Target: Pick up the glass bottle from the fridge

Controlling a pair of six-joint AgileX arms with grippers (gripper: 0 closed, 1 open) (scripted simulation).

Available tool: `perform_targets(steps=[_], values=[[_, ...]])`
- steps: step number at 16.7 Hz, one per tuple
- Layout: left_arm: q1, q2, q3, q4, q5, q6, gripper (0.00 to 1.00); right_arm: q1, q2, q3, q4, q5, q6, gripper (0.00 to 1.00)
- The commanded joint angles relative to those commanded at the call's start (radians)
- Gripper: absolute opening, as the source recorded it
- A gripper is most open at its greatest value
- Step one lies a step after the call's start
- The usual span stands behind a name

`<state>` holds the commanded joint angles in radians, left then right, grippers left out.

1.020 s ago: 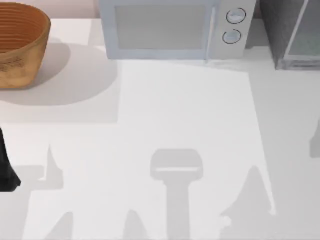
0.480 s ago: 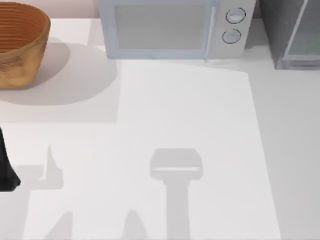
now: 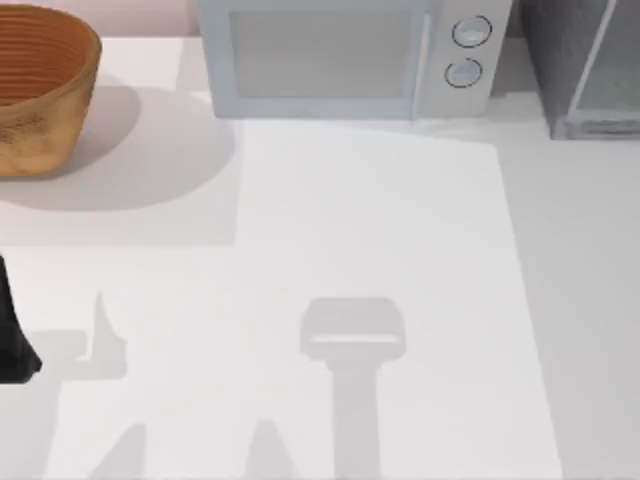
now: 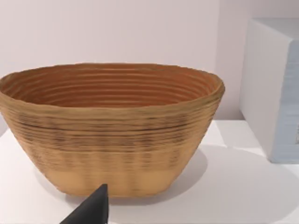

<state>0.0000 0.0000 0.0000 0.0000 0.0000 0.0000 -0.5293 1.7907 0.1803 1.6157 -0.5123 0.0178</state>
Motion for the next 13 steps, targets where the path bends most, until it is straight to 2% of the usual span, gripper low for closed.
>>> perform_targets(steps=[5,13], values=[[0.0,0.0,0.0,0.0,0.0,0.0,1.0,0.059,0.075,0.114,-0.071,0.063,-0.003,1.0],[0.0,0.0,0.0,0.0,0.0,0.0,1.0,0.23,0.274,0.635,-0.329,0.244,-0.005,1.0]])
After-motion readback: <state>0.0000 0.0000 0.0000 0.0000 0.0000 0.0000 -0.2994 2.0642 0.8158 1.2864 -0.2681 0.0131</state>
